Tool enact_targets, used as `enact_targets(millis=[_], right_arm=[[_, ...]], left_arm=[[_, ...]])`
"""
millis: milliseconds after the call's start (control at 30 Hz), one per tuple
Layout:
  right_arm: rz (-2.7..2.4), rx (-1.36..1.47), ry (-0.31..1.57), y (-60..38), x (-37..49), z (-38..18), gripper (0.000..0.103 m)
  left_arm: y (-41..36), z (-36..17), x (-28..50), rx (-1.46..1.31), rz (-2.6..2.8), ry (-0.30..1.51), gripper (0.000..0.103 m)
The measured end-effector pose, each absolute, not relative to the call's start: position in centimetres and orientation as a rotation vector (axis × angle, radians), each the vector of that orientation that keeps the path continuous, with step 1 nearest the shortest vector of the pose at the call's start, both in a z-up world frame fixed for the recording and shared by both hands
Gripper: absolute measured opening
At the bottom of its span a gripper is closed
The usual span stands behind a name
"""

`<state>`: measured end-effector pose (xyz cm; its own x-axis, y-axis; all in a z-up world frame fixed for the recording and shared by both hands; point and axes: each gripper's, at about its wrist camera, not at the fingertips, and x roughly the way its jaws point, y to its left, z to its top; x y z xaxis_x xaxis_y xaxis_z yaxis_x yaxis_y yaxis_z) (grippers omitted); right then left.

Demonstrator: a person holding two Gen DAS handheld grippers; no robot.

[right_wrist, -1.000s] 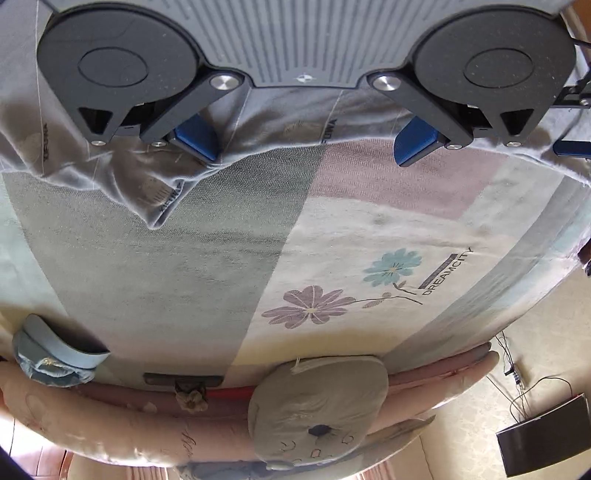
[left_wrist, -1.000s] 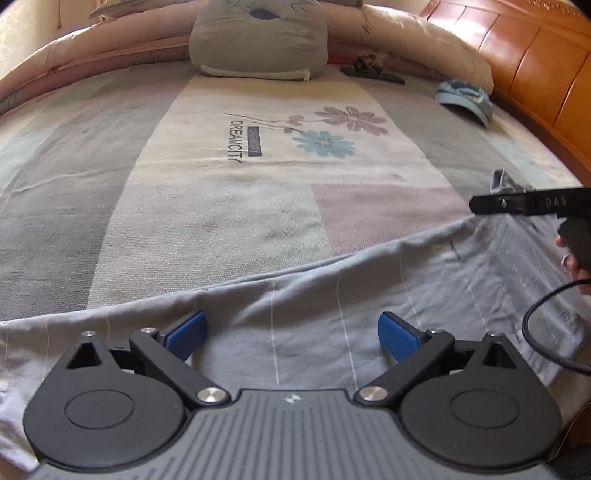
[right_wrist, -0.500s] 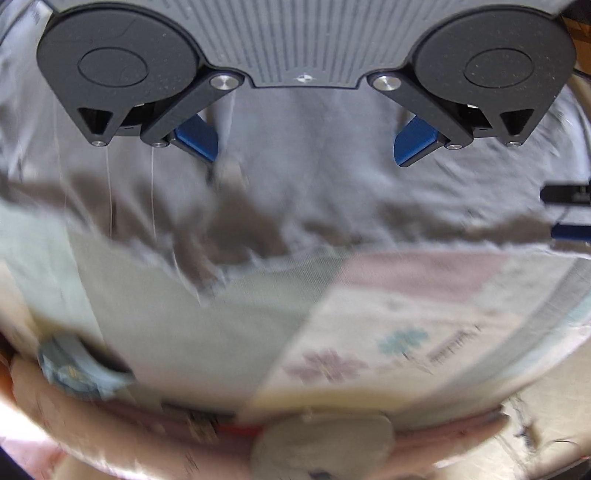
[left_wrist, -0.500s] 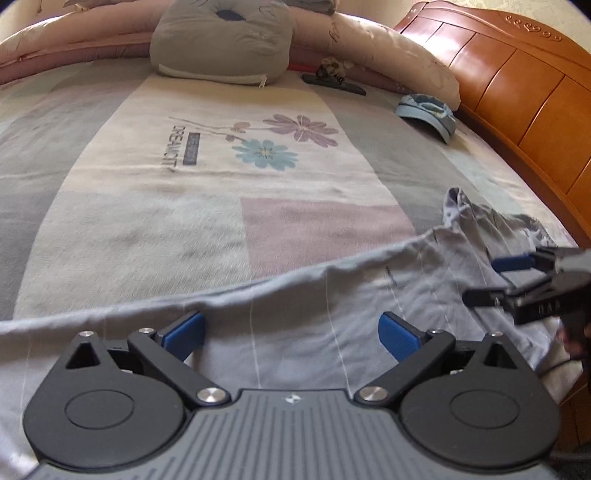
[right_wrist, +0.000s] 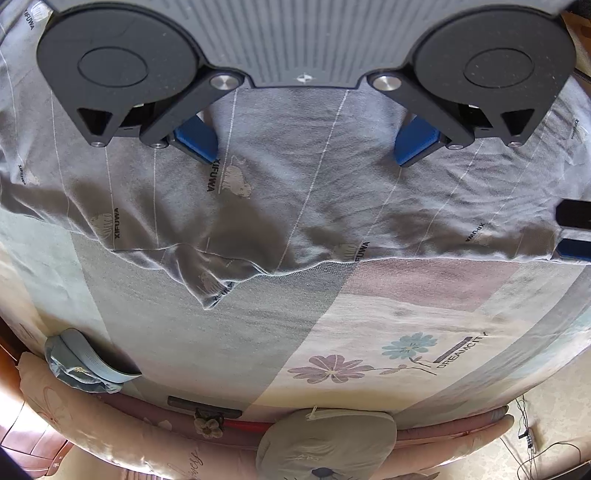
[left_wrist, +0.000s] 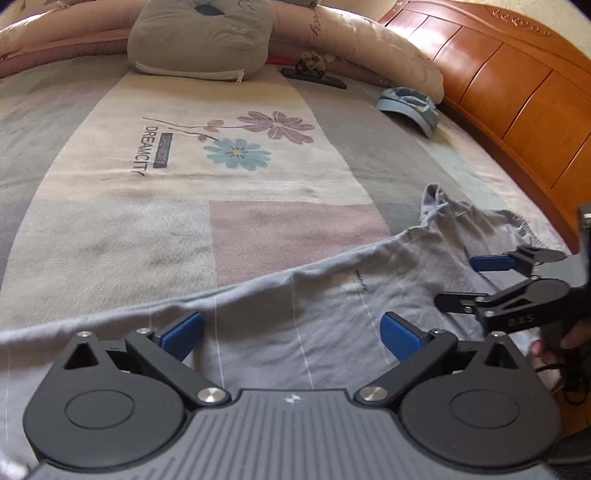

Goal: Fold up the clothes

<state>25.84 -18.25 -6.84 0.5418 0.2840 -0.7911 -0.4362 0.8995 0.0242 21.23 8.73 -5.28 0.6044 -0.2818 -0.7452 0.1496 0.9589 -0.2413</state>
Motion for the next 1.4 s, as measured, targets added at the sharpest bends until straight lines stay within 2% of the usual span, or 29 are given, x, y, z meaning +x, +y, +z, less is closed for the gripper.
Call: enact_targets(millis=[500, 767, 967, 1100, 1400], right_arm=[[0.454, -0.196, 0.870, -18.5, 25.5, -7.0, 0.103], [0.467, -0.204, 0.866, -18.5, 25.5, -7.0, 0.103], [0.468, -0.204, 0.864, -18.5, 25.5, -7.0, 0.103], [0.466, -0.206, 0.865, -18.5, 25.5, -7.0, 0.103], [0.455, -0.203, 0.864, -18.3, 25.5, -7.0, 0.103]], left_arm=[[11.5, -4.4, 16.6, 0.018, -0.114, 0.907, 0.101], [12.9, -6.0, 13.4, 0.023, 0.017, 0.950, 0.102], [13.2, -5.5, 12.2, 0.014, 0.003, 0.993, 0.102], [13.0, -4.7, 13.6, 0.002, -0.017, 0.938, 0.102], [13.4, -5.5, 11.6, 0.014, -0.010, 1.010, 0.102]])
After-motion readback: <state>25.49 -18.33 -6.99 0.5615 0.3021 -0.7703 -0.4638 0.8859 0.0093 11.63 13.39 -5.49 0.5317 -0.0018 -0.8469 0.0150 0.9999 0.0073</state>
